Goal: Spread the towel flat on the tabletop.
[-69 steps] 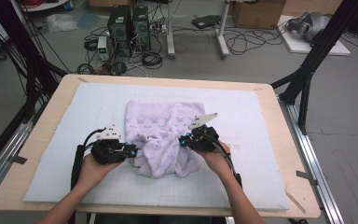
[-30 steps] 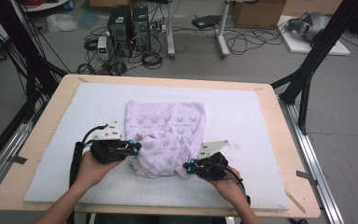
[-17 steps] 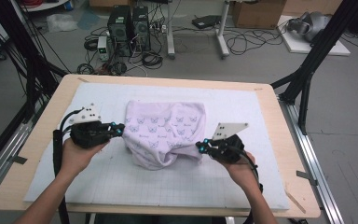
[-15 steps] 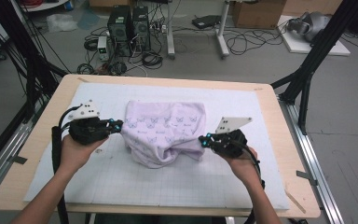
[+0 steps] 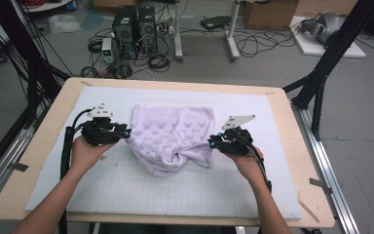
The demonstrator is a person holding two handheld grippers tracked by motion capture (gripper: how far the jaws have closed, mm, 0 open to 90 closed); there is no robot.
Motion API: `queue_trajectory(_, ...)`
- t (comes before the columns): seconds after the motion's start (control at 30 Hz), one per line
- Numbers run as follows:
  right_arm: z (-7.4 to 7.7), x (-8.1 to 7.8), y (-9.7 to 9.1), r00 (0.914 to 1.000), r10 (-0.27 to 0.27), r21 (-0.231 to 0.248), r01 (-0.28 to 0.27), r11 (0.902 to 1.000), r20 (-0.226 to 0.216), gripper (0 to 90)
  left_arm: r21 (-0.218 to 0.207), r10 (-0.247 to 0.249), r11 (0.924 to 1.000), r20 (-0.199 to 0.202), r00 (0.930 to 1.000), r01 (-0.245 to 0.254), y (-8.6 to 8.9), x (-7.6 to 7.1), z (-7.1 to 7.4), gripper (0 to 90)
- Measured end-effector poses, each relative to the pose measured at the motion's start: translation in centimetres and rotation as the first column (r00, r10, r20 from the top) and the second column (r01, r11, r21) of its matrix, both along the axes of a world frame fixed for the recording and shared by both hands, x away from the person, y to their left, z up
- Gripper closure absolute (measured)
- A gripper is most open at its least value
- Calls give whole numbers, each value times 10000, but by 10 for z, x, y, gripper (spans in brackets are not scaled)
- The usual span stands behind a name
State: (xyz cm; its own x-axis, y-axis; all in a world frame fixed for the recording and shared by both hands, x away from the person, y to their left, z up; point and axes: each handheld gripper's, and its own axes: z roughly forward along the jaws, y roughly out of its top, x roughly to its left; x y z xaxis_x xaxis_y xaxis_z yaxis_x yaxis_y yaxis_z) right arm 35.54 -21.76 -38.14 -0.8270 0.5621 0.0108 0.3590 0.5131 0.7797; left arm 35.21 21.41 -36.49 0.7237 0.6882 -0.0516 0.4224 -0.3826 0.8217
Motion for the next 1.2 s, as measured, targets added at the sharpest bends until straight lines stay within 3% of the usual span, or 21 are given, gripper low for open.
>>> queue_trajectory(0.07,5,-10,4,9989,398,293,-405,9987,244,745,-132,-137,9998,134,9998,138,1,-12,2,613)
queue_trajectory(0.13,4,-17,15,9965,782,288,-791,9965,307,722,-369,-392,9985,143,9991,397,-2,-25,-2,592)
queue_trajectory(0.27,-6,-21,45,9875,1501,-613,-1471,9872,473,678,-254,-1040,9943,-197,9944,1035,-21,-41,-24,571)
queue_trajectory(0.43,-18,-10,67,9905,1338,-770,-1311,9884,315,636,16,-1656,9861,-612,9843,1660,-54,-42,-55,529)
queue_trajectory(0.53,-25,-1,76,9924,1208,-748,-1188,9901,222,635,314,-1560,9869,-592,9860,1580,-66,-35,-62,531)
queue_trajectory(0.63,-32,6,82,9954,960,-772,-958,9924,-11,693,376,-1524,9872,-619,9864,1549,-69,-29,-65,713)
queue_trajectory(0.7,-36,10,84,9950,981,-724,-993,9924,-208,806,264,-1574,9869,-655,9854,1594,-66,-28,-63,831)
queue_trajectory(0.73,-36,11,84,9939,1070,-666,-1085,9919,-253,829,165,-1598,9868,-691,9847,1613,-63,-29,-61,844)
queue_trajectory(0.97,-14,-2,65,9905,1377,111,-1377,9904,-38,848,-154,-1268,9918,61,9919,1269,-29,-40,-26,852)
queue_trajectory(1.2,7,-19,40,9915,1244,118,-1250,9921,378,882,-164,-866,9960,639,9942,878,-4,-49,4,853)
